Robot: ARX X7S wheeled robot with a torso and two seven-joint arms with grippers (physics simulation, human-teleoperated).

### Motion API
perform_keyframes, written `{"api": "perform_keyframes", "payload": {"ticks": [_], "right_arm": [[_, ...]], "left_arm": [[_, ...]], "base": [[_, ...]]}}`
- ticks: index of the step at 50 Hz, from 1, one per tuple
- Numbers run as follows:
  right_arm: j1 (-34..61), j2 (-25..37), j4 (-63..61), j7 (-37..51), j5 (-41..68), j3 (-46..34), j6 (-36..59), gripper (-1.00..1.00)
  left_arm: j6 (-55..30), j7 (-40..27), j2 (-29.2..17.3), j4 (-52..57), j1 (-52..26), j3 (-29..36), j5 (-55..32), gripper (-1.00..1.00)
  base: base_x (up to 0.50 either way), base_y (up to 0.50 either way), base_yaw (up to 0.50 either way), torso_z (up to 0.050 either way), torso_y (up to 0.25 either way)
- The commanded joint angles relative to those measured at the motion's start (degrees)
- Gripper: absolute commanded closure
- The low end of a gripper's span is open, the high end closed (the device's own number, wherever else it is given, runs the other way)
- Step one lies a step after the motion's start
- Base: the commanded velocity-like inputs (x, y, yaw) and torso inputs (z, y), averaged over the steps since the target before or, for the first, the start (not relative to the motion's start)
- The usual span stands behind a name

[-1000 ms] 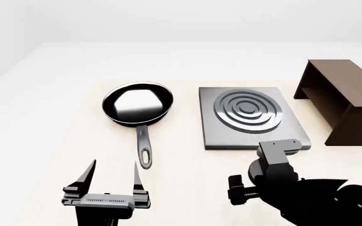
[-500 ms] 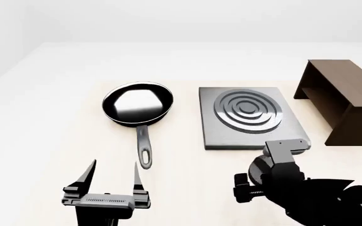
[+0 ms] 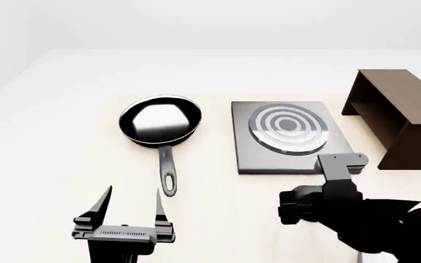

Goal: Turn on the stove.

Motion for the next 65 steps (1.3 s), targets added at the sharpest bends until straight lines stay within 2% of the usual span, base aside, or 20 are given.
{"api": "perform_keyframes", "payload": {"ticks": [1,21,28,32,38,42,49,53,55,65], "right_arm": [[3.37,-0.64,1.7,-0.29,-1.8,-0.19,-0.47,-1.0],[9.33,-4.05,6.25,-3.76,-5.09,-2.91,-3.05,-1.0],[10.44,-4.27,5.41,-4.97,-4.61,-0.39,-6.5,-1.0],[9.7,-4.32,5.27,-7.44,-8.28,-0.59,-12.52,-1.0],[6.78,-5.13,4.75,-12.65,-15.05,0.69,-27.36,-1.0],[5.06,-7.21,6.19,-13.53,-12.17,4.41,-30.87,-1.0],[3.62,-10.14,7.01,-16.93,-13.12,6.55,-38.77,-1.0],[1.25,-11.66,5.59,-18.41,-15.67,6.31,-43.99,-1.0],[0.69,-12.04,6.83,-18.9,-20.67,3.87,-46.93,-1.0],[-6.27,-17.35,7.38,-23.14,-24.65,5.49,-62.53,-1.0]], "left_arm": [[0.05,-0.13,-0.11,-0.02,-0.05,0.17,-0.05,-1.0],[0.15,-0.33,-0.27,-0.05,-0.13,0.43,-0.23,-1.0],[0.17,-0.42,-0.33,-0.06,-0.15,0.52,-0.28,-1.0],[0.22,-0.48,-0.36,-0.08,-0.17,0.57,-0.28,-1.0],[0.14,-0.51,-0.41,-0.04,-0.19,0.64,-0.37,-1.0],[0.27,-0.49,-0.46,-0.09,-0.21,0.73,-0.35,-1.0],[0.28,-0.59,-0.5,-0.09,-0.23,0.8,-0.42,-1.0],[0.3,-0.6,-0.54,-0.09,-0.25,0.85,-0.49,-1.0],[0.27,-0.6,-0.55,-0.07,-0.25,0.87,-0.56,-1.0],[0.27,-0.67,-0.63,-0.06,-0.28,0.99,-0.72,-1.0]], "base": [[0.0,0.0,0.0,0.0,0.0],[0.0,0.0,0.0,0.0,0.001],[0.0,0.0,0.0,0.0,0.0],[0.0,0.0,0.0,0.0,0.0],[0.0,0.0,0.0,0.0,0.0],[0.0,0.0,0.0,0.0,0.0],[0.0,0.0,0.0,0.0,0.0],[0.0,0.0,0.0,0.0,0.0],[0.0,0.0,0.0,0.0,0.0],[0.0,0.0,0.0,0.0,0.0]]}}
